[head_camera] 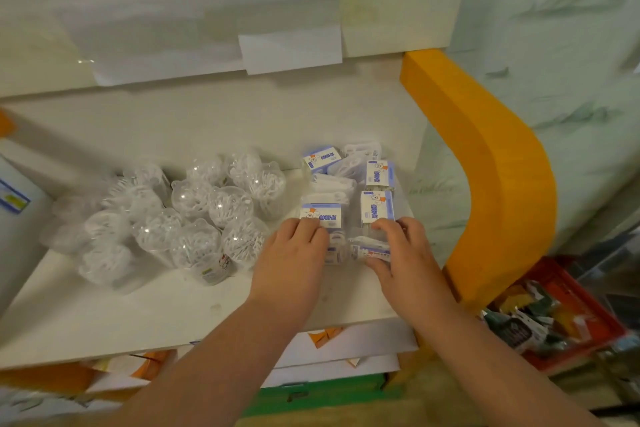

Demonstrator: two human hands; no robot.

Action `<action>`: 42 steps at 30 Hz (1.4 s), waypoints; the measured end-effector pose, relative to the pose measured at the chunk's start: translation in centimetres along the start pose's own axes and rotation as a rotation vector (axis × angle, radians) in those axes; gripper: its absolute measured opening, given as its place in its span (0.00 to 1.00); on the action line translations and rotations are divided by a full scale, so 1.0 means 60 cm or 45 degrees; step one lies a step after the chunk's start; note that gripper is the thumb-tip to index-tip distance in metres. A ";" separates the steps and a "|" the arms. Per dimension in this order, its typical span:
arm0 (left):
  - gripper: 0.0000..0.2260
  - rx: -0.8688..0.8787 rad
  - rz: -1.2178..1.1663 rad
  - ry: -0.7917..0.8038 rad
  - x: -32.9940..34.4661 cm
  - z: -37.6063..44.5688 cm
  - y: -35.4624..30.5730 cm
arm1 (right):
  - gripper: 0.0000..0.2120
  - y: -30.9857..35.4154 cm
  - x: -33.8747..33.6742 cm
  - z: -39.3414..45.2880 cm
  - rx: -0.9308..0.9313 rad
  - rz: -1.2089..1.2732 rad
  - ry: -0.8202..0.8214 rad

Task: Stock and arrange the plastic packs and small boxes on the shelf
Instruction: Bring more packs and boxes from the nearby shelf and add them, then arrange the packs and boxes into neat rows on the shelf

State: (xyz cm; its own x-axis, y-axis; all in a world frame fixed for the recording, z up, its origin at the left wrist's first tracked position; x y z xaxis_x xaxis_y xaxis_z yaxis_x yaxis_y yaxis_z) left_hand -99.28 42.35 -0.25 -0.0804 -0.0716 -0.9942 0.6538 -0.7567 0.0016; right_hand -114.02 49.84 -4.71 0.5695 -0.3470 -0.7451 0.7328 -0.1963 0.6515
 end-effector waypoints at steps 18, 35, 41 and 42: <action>0.16 -0.089 0.037 0.094 -0.009 0.014 0.008 | 0.32 -0.017 0.002 0.008 0.017 0.161 0.046; 0.25 0.038 -0.066 -0.114 -0.063 -0.057 0.018 | 0.26 0.115 -0.037 -0.023 -0.329 -0.229 -0.037; 0.20 -0.118 -0.096 -0.206 -0.102 -0.145 0.108 | 0.25 0.213 -0.003 -0.026 -0.477 -0.153 0.003; 0.20 -0.162 -0.093 -0.212 -0.105 -0.162 0.127 | 0.25 0.231 0.011 -0.027 -0.499 -0.126 0.034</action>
State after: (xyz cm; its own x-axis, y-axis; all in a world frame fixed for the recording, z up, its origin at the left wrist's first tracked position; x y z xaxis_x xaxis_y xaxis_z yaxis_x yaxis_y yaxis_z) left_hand -86.48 43.33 4.98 -0.2473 -0.1343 -0.9596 0.7305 -0.6765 -0.0935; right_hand -102.89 48.39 3.60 0.4949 -0.3188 -0.8083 0.8680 0.1385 0.4769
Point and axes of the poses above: each hand's wrist, its own z-axis towards the middle knuckle, its own x-axis out of the palm, y = z × x, the point moved 8 cm from there along z, towards the middle knuckle, and after that the axes turned 9 degrees about y, right-handed, at the moved point
